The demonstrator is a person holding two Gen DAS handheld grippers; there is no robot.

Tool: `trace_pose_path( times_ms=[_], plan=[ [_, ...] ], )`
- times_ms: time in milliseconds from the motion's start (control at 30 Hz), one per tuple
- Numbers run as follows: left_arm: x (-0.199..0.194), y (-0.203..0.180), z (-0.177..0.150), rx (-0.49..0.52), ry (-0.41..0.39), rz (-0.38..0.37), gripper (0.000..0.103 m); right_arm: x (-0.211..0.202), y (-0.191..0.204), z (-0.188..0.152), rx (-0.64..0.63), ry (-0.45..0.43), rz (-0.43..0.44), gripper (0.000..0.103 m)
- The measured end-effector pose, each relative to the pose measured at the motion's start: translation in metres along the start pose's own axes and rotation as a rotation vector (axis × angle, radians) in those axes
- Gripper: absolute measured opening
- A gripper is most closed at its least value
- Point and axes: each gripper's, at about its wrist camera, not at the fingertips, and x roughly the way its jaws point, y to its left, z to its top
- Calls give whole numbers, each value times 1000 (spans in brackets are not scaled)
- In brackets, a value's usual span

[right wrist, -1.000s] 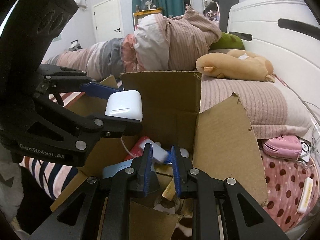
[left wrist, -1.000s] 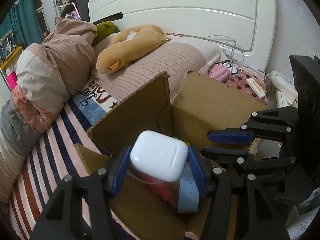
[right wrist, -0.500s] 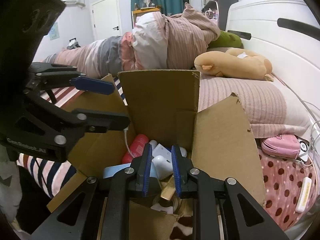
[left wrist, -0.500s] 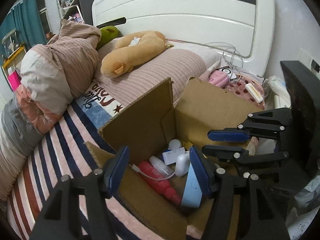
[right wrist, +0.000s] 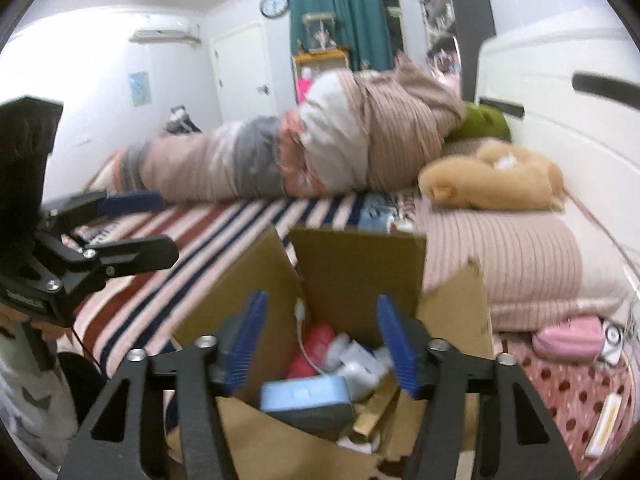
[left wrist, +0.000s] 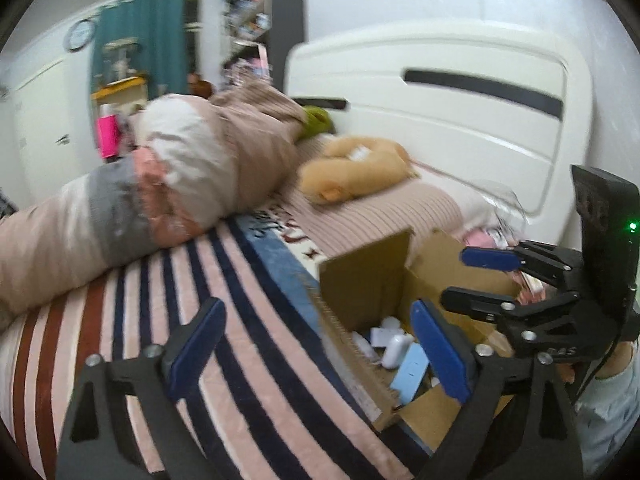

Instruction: Organize rigid objects

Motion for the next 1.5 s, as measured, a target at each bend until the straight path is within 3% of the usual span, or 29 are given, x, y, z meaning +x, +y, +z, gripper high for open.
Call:
trace_pose_path(
  times_ms=[67,133,200,467,1500],
  plan=[
    [-11,7,-5,-35,-32,32,100,-6,9,7,-30,-43,16,74],
    [-17,14,-11,-66,-53,59,102,-11,16,10,-49,-88,36,97],
    [-20,21,-18,-99,-73,90,102,-14,22,10,-56,-133,57,103],
    [-23,54,-40,-197,-88,189,102,-7,47,6,-114,-144,98,103],
    [-17,57,-49,-202,-62,225,102,2,48,2,-109,-123,83,103]
  ],
)
